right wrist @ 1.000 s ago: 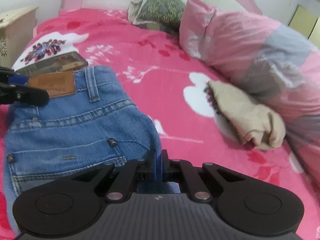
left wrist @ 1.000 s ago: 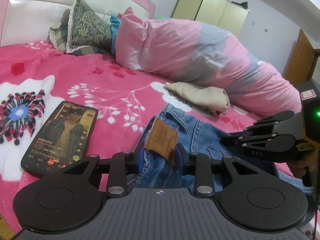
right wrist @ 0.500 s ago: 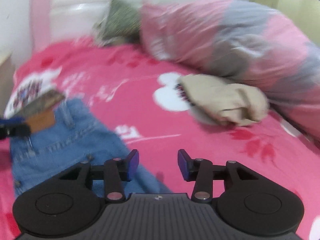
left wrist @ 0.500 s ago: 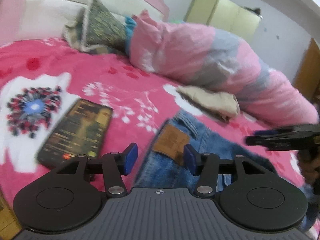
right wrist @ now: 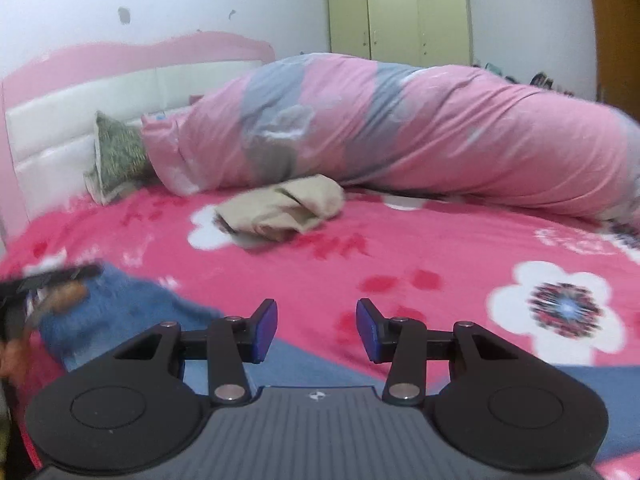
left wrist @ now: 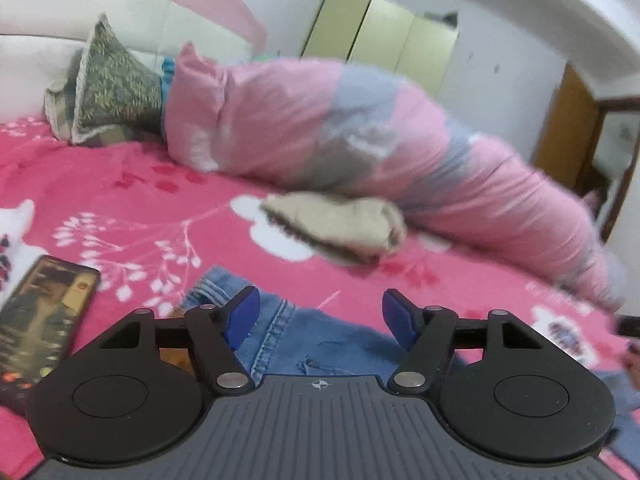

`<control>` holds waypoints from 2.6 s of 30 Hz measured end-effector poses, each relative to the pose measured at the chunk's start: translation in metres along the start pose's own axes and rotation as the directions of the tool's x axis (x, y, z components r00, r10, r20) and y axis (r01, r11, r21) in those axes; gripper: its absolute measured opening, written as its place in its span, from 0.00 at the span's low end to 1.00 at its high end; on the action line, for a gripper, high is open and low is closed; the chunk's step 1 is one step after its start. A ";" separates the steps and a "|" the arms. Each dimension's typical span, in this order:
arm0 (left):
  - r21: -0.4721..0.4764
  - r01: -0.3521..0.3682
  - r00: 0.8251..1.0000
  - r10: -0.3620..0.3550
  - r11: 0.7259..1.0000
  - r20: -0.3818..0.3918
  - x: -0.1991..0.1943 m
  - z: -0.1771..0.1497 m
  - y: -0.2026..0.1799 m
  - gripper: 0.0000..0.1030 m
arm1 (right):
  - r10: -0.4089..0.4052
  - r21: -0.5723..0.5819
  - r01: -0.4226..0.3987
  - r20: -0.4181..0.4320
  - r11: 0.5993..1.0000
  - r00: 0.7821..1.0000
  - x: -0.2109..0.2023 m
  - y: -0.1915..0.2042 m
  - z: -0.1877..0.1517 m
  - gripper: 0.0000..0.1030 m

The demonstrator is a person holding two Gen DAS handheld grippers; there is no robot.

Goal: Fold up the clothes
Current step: 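Move the right gripper to the other blue jeans leg, then grasp the blue jeans leg hem with the right gripper and lift it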

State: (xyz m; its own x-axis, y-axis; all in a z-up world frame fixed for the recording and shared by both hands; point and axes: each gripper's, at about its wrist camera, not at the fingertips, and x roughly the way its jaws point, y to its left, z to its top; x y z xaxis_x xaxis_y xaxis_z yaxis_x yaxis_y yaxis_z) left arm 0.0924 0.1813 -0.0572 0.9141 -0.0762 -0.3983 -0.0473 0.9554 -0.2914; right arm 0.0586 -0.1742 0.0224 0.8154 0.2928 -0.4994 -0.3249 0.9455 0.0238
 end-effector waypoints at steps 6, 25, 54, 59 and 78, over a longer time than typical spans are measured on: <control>-0.012 -0.124 0.988 0.122 0.992 -0.091 0.033 -0.016 0.014 0.62 | -0.092 -0.033 0.091 -0.028 0.995 0.995 -0.039 -0.010 -0.059 0.44; 0.043 -0.168 0.984 0.170 0.985 -0.056 0.041 -0.027 0.007 0.64 | -0.375 0.433 0.397 -0.141 0.809 0.916 -0.119 -0.160 -0.148 0.72; 0.084 -0.195 0.979 0.200 0.977 -0.049 0.041 -0.031 0.002 0.64 | 0.556 0.298 -0.492 -0.192 0.818 0.809 -0.207 -0.033 -0.202 0.07; 0.091 -0.200 0.978 0.205 0.976 -0.049 0.042 -0.031 0.000 0.64 | 0.499 0.373 -0.393 -0.253 0.841 0.829 -0.208 -0.043 -0.209 0.12; 0.110 -0.215 0.974 0.221 0.970 -0.049 0.043 -0.032 -0.002 0.64 | -0.298 0.922 0.188 -0.084 0.339 0.951 -0.092 -0.309 -0.191 0.45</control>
State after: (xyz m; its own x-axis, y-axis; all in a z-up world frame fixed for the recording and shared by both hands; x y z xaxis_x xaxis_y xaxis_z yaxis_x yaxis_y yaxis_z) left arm 0.1194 0.1667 -0.1018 0.8600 0.1231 -0.4952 -0.1979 0.9750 -0.1012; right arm -0.0076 -0.5207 -0.1040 0.8318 -0.0157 -0.5548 0.4847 0.5076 0.7123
